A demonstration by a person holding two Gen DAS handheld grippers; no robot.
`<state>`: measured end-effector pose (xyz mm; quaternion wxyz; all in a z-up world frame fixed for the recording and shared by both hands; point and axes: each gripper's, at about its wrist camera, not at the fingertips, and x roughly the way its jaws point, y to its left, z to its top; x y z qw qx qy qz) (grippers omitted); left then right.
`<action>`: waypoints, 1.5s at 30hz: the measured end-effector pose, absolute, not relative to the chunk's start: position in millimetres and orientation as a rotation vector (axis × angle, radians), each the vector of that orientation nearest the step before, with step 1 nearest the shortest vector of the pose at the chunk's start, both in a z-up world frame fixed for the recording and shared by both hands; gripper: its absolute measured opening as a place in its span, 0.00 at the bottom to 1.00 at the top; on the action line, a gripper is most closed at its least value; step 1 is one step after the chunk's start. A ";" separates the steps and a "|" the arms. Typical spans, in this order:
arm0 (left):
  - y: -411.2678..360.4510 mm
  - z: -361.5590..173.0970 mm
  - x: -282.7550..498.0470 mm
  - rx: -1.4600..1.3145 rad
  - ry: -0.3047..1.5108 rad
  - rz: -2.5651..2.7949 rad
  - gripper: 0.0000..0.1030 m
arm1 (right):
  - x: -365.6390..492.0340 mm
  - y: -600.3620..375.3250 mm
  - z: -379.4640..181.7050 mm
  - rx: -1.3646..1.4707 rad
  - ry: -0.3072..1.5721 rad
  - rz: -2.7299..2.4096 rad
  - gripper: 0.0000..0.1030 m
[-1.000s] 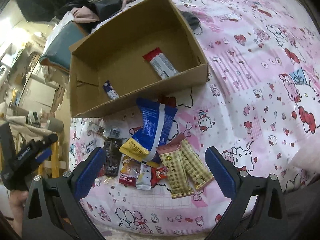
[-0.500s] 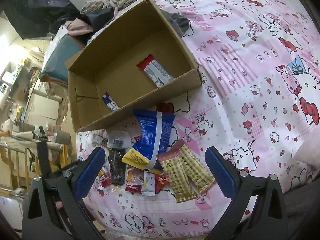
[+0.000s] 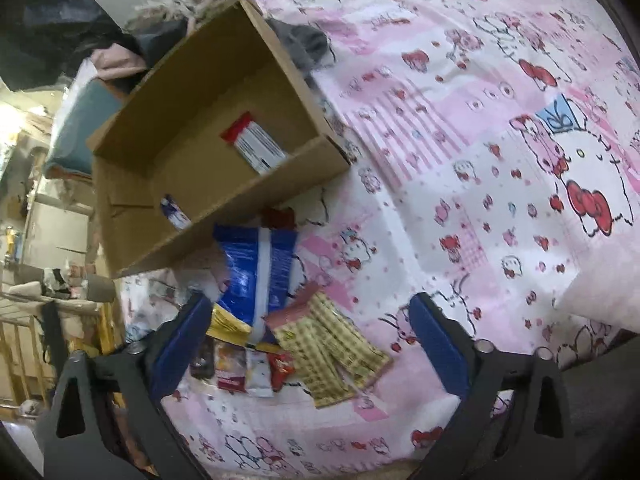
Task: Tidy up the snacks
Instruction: 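Grasp the white 'FOOD' rice-cracker bag with left tool while right grasps yellow wafer, then lower both held snacks into the box and open both tools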
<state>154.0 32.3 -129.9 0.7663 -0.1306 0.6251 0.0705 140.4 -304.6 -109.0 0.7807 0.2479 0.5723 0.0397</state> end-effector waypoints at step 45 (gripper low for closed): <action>30.6 -50.7 148.9 -0.256 1.230 0.006 0.25 | 129.4 -252.2 -57.4 0.367 1.126 0.390 0.26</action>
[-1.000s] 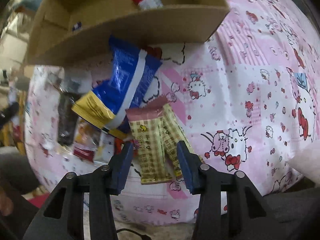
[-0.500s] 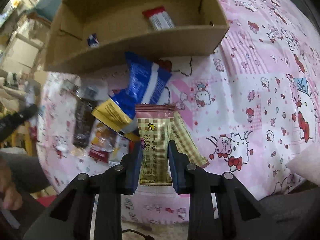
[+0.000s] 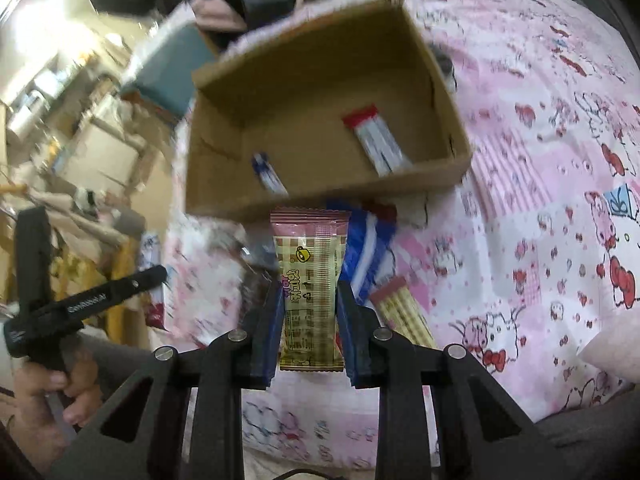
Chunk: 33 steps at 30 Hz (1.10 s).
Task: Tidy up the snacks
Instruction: 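Lower both held snacks into the box and open both tools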
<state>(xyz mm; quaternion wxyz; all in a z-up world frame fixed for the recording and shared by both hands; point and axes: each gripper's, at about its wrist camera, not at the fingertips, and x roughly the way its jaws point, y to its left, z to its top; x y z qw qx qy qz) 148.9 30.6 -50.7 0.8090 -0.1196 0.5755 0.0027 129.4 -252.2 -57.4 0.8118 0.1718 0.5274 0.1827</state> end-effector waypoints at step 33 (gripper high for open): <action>-27.8 -65.9 262.8 -0.010 1.030 -0.112 0.26 | 260.5 -257.3 -72.1 0.385 1.027 0.361 0.27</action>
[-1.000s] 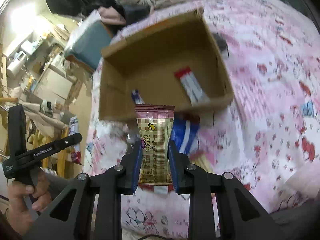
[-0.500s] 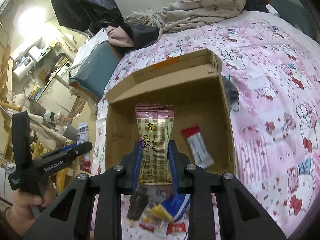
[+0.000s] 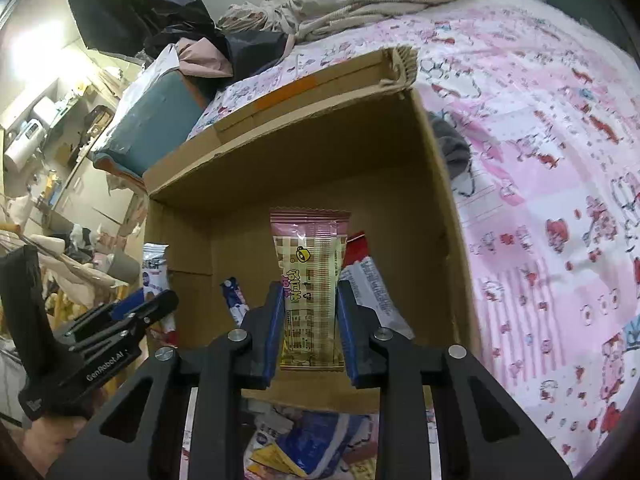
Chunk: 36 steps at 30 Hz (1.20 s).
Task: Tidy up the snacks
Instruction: 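Lower both held snacks into the box and open both tools, then grasp the dark chocolate packet with left tool while right grasps blue packet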
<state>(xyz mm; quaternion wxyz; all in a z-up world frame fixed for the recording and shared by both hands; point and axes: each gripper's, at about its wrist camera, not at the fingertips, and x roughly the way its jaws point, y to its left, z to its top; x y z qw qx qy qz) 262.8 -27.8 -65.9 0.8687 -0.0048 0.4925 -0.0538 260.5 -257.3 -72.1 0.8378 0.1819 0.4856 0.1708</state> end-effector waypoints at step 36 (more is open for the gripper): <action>-10.5 -49.3 247.0 -0.194 1.018 -0.123 0.77 | 248.0 -264.3 -63.5 0.438 1.020 0.363 0.80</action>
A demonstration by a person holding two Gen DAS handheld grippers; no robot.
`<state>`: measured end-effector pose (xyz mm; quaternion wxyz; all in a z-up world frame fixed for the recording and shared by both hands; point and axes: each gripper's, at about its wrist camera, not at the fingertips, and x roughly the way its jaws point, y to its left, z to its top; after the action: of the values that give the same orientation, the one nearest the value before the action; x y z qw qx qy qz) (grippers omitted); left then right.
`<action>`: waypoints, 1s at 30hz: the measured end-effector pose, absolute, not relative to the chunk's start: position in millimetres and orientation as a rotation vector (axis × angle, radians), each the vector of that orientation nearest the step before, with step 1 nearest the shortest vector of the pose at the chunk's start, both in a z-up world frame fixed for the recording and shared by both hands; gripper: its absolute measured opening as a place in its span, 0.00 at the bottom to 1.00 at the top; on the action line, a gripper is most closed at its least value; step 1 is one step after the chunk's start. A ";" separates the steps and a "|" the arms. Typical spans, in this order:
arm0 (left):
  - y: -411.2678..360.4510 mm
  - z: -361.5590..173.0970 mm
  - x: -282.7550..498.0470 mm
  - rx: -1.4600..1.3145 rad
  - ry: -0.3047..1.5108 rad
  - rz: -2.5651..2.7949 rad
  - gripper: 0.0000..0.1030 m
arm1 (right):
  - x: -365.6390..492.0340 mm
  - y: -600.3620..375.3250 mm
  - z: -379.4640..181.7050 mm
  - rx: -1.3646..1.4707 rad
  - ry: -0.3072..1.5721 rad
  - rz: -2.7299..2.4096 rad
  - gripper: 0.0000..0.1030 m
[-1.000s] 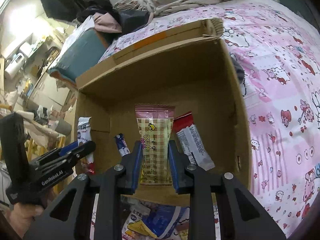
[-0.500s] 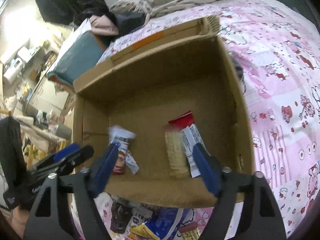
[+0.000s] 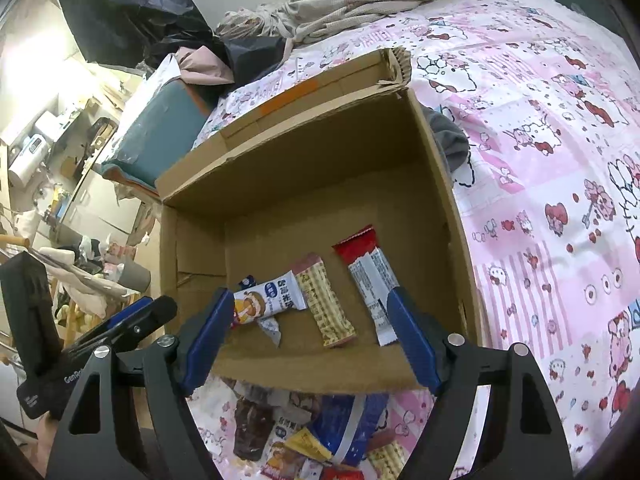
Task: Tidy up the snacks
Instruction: 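Grasp the dark chocolate packet with left tool while right grasps blue packet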
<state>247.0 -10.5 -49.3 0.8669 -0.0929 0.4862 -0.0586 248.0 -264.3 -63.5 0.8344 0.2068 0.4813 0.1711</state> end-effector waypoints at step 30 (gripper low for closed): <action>-20.5 -171.8 189.9 -0.124 1.496 -0.082 0.77 | 158.3 -312.6 -79.1 0.569 1.138 0.137 0.81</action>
<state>189.9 -20.5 -171.8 0.7305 -0.0565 0.6796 -0.0374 158.3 -312.6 -79.1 0.8023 0.2655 0.5308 0.0637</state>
